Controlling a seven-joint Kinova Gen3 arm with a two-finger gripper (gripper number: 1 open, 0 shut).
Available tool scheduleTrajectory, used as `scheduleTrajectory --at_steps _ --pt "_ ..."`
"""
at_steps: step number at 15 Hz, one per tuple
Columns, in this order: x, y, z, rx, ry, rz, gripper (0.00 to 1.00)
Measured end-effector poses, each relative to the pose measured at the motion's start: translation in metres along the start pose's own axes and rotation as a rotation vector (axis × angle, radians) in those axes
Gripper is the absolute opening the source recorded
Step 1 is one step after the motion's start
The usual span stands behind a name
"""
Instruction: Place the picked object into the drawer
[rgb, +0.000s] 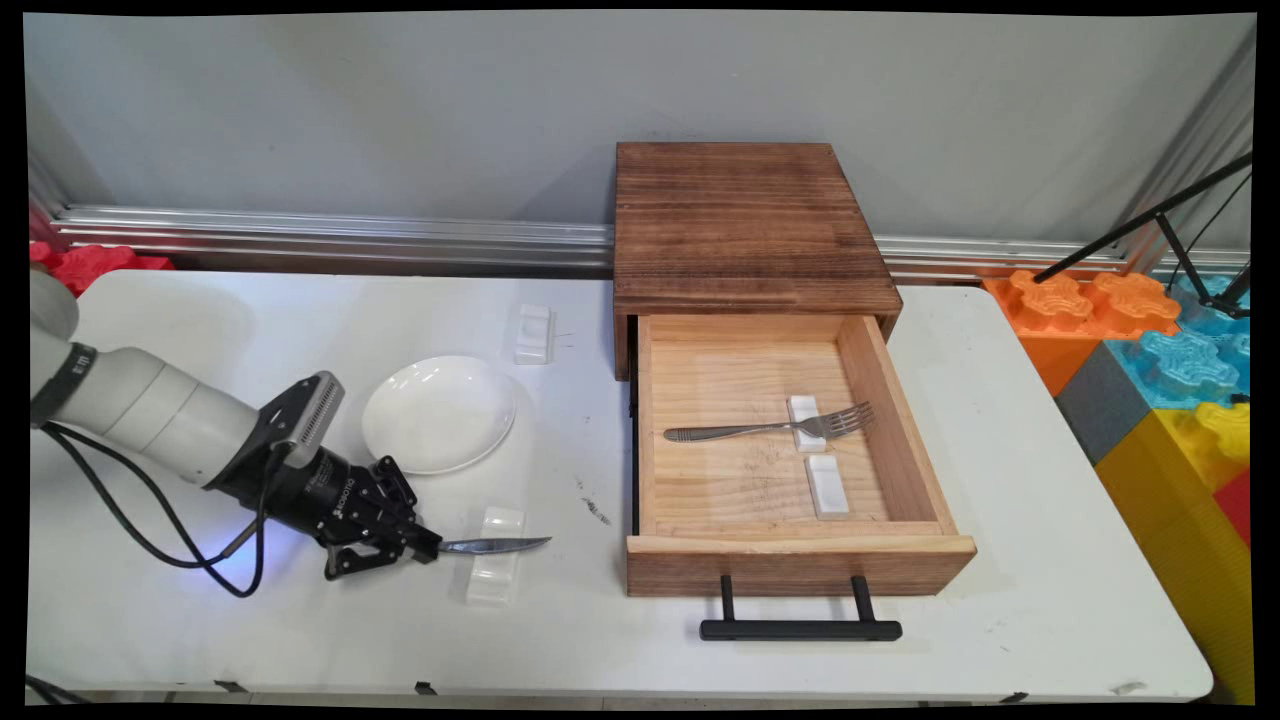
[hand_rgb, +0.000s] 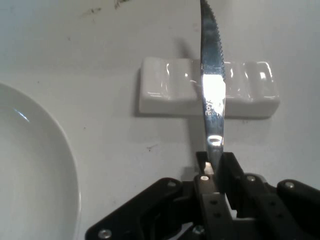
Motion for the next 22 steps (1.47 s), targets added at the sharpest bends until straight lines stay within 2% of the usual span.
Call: scheduleTrajectory --at_steps 6,12,17,22 --pt "0.011 -0.002 -0.011 -0.003 0.018 -0.011 0.00" --pt "0.032 -0.008 -0.036 0.000 0.025 -0.012 0.00" --pt "0.065 -0.022 -0.060 0.024 0.031 -0.013 0.00" --pt "0.101 -0.034 -0.069 0.040 0.042 -0.020 0.00"
